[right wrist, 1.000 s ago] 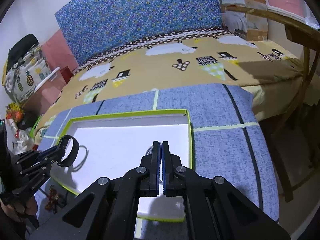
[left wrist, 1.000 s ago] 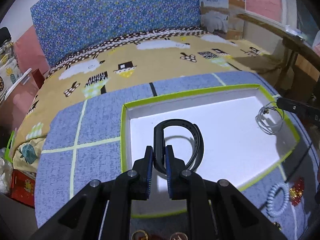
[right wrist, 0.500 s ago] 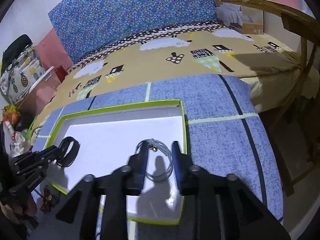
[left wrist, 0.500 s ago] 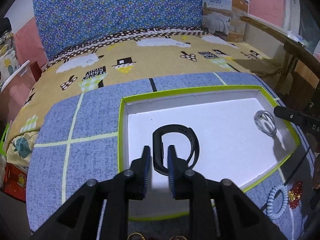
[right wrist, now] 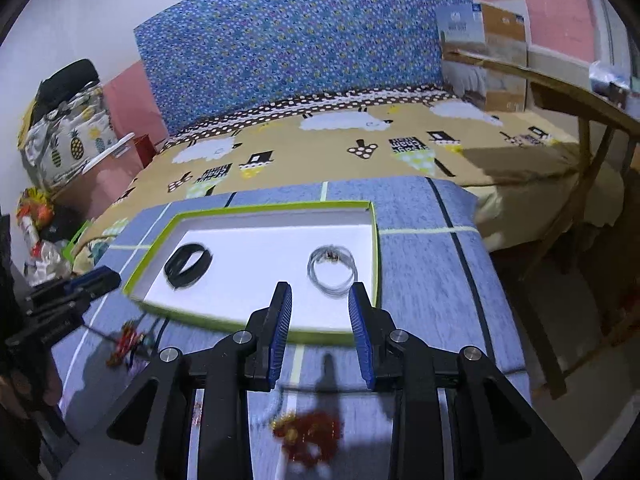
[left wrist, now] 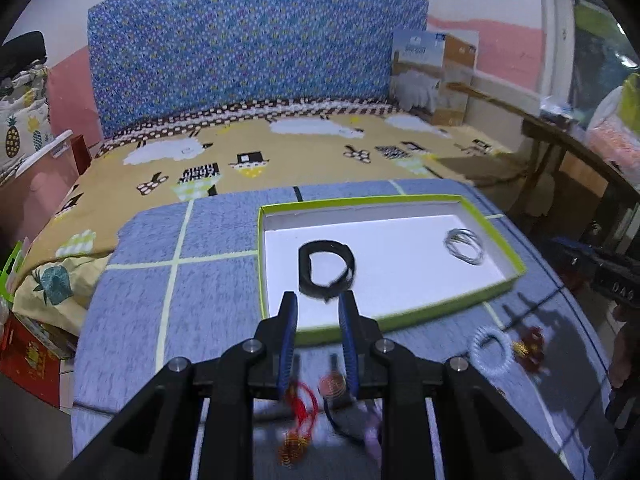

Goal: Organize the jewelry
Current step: 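Withdraw both open tools from the green box back to the jewelry, then grasp the lavender coil hair tie with the left tool while the right grasps red beads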

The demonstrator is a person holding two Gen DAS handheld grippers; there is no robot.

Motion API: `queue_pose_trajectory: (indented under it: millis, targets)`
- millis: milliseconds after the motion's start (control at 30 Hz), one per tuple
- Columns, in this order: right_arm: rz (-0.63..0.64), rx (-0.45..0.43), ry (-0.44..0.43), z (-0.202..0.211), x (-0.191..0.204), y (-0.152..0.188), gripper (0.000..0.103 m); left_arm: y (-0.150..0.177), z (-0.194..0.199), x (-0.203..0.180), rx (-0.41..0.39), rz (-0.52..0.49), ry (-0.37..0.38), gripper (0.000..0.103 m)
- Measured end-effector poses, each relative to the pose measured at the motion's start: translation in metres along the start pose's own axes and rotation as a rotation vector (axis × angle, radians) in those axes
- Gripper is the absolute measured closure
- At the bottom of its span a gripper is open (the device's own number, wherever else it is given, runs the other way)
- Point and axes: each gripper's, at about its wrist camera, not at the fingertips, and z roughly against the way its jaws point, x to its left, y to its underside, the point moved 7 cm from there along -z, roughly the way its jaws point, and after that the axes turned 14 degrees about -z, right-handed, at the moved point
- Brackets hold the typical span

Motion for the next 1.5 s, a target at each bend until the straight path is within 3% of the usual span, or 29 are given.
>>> queue_pose_trajectory:
  millis: [167, 267, 300, 733, 1300, 1333, 1400, 1500]
  targets:
    - [0.017, -0.044, -0.017, 0.037, 0.002, 0.025, 0.073, 0.020, 0.037, -0.007, -0.044, 0.009, 0.009, 0.081]
    - [0.019, -0.057, -0.029, 0.055, 0.005, 0.040, 0.073, 0.034, 0.055, -0.012, -0.056, 0.018, 0.016, 0.064]
    - [0.019, -0.058, -0.030, 0.059, 0.005, 0.044, 0.073, 0.039, 0.059, -0.013, -0.056, 0.020, 0.016, 0.062]
    - [0.063, -0.056, -0.042, 0.089, 0.013, 0.094, 0.073, 0.073, 0.087, -0.028, -0.070, 0.014, 0.003, 0.059]
    - [0.041, -0.012, -0.016, 0.068, 0.000, 0.094, 0.072, 0.069, 0.067, -0.038, -0.051, -0.025, 0.018, 0.059]
    - [0.043, -0.009, -0.013, 0.066, -0.001, 0.094, 0.071, 0.069, 0.064, -0.039, -0.046, -0.030, 0.021, 0.059]
    - [0.049, 0.003, -0.003, 0.057, -0.003, 0.092, 0.055, 0.068, 0.056, -0.040, -0.033, -0.040, 0.028, 0.059]
    - [0.043, 0.028, 0.008, 0.043, -0.009, 0.090, 0.052, 0.066, 0.042, -0.043, -0.002, -0.048, 0.048, 0.059]
